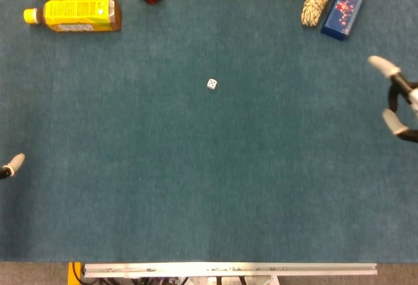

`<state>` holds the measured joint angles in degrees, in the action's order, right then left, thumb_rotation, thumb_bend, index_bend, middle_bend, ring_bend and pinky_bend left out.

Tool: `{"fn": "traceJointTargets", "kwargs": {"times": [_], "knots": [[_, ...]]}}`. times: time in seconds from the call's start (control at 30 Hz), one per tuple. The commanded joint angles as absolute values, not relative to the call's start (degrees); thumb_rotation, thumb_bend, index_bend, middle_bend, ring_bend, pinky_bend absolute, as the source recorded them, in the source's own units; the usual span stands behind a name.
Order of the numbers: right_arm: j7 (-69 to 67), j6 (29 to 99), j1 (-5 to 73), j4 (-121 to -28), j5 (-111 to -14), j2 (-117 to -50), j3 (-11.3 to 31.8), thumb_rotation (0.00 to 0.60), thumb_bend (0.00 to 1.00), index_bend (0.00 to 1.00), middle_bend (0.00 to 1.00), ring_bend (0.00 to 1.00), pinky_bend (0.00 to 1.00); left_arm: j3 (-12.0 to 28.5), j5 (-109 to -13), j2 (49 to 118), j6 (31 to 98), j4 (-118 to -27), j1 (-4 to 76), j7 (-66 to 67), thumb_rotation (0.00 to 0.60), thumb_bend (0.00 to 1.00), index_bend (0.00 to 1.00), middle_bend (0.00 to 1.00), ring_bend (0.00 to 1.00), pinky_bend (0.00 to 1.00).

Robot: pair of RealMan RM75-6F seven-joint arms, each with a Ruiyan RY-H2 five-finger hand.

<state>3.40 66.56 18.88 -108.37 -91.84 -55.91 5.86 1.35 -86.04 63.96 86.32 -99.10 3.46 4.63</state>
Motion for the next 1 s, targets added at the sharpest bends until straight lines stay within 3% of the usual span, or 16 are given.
{"fn": "traceJointTargets", "kwargs": {"times": [0.03, 0.23, 0.57, 1.0], "knots": [[5.8, 59.1, 24.8, -111.2, -86.7, -56.3, 8.6, 0.6, 0.56, 0.06, 0.83, 0.95, 1.0, 1.3, -86.2, 63.8, 86.3, -99.2, 3.5, 4.6, 0.6, 0.13, 0.0, 0.0, 0.0, 0.0], [10.3, 49.6, 32.0, -111.9, -77.6, -58.2, 11.0, 0.6, 0.59, 0.07, 0.92, 1.0, 1.0, 0.9, -87.0, 63.8, 86.1, -99.1, 3.5, 4.8, 0.6, 0.13, 0.0, 0.0, 0.0, 0.0], [20.1, 39.1, 45.4, -111.5, -57.6, -62.6, 12.8, 0.6, 0.69, 0.08, 0.96, 1.0, 1.0, 0.5, -87.9, 63.8, 86.1, -99.4, 3.6, 5.0, 0.6, 0.13, 0.0, 0.0, 0.0, 0.0], [29.7, 35.3, 66.9, -105.4, -29.8, -69.7, 6.8, 0.6, 0.75, 0.11, 0.98, 1.0, 1.0, 0.2, -88.2, 63.4, 86.0, -99.0, 3.4, 4.3, 0.6, 0.13, 0.0, 0.0, 0.0, 0.0]]}}
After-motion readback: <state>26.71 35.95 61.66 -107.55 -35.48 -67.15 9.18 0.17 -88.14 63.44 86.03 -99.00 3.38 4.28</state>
